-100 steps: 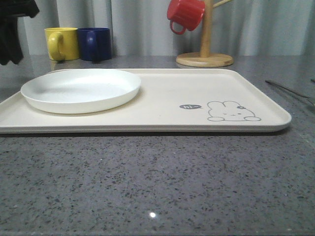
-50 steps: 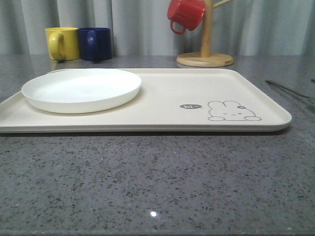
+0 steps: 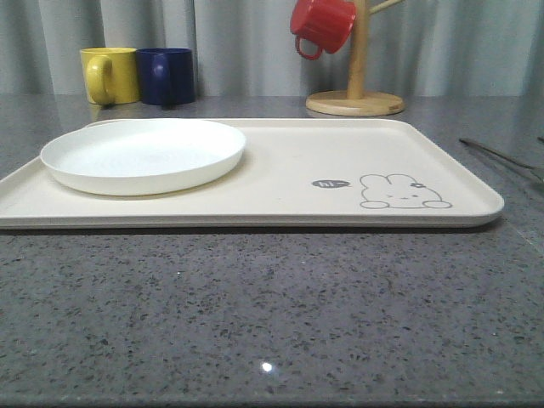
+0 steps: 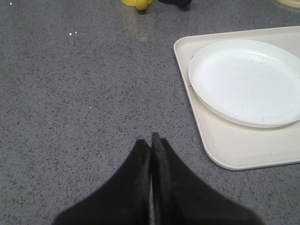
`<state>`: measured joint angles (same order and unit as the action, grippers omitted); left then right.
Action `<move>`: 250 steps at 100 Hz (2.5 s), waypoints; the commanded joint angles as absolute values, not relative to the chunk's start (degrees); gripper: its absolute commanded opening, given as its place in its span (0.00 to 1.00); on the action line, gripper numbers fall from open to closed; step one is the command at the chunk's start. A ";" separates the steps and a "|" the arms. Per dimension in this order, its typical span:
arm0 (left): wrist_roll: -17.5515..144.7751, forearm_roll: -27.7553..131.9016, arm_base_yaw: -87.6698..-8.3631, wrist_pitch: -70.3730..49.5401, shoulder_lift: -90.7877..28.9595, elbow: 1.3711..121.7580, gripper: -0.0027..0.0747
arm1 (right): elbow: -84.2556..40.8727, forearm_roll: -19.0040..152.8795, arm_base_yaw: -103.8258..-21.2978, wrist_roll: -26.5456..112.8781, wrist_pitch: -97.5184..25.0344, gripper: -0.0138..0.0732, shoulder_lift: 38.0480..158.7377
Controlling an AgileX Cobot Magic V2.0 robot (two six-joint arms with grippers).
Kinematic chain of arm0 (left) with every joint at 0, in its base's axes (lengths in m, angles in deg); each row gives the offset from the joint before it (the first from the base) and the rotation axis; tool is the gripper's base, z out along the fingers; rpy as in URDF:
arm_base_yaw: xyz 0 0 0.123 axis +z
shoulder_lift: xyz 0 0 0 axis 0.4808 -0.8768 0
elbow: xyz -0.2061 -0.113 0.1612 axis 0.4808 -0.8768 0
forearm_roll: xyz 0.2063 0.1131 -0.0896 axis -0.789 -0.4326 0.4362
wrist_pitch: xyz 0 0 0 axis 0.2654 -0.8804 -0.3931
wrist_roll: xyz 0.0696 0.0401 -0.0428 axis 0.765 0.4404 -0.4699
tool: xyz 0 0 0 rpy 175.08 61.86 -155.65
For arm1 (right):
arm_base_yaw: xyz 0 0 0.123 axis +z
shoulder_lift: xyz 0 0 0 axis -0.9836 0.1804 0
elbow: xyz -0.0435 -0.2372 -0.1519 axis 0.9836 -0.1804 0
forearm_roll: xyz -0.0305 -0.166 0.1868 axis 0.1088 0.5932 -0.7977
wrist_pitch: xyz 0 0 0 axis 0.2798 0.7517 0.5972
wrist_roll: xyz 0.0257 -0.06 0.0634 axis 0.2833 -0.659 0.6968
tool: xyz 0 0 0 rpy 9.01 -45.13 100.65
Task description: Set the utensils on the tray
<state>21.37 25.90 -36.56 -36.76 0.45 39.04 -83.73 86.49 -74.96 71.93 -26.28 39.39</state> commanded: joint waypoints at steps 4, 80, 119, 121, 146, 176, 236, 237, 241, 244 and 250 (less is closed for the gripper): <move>20.86 26.30 -37.04 -33.00 6.56 37.42 0.01 | -83.65 86.52 -75.30 71.45 -21.58 0.09 38.68; 20.86 26.30 -37.04 -32.89 14.37 34.37 0.01 | -83.65 88.68 -75.30 71.45 -8.66 0.09 38.68; 20.86 26.30 -37.04 -32.89 14.37 34.37 0.01 | -67.61 85.13 -75.24 71.53 -37.73 0.09 45.26; 20.86 26.30 -37.04 -32.89 14.37 34.37 0.01 | -66.58 85.03 -75.24 71.53 -38.26 0.09 46.46; 20.86 26.30 -37.04 -32.89 14.37 34.37 0.01 | -57.74 84.69 -75.24 71.53 -44.68 0.09 61.83; 20.86 26.30 -37.04 -32.89 14.37 34.37 0.01 | -49.30 83.51 -75.24 71.48 -50.32 0.09 79.10; 20.86 26.30 -37.04 -32.89 14.37 34.37 0.01 | -26.05 79.22 -75.12 71.43 -69.31 0.61 109.92; 20.86 26.30 -37.04 -32.89 14.37 34.37 0.01 | -25.28 79.15 -75.12 71.43 -69.74 0.61 110.60; 20.86 26.30 -37.04 -32.89 14.37 34.37 0.01 | -23.34 78.63 -75.12 71.43 -72.18 0.61 112.31; 20.86 26.30 -37.04 -32.89 14.37 34.37 0.01 | -21.34 78.32 -75.12 71.43 -73.67 0.61 114.08; 20.86 26.30 -37.04 -32.89 14.37 34.37 0.01 | -18.25 77.75 -75.12 71.43 -76.34 0.61 116.95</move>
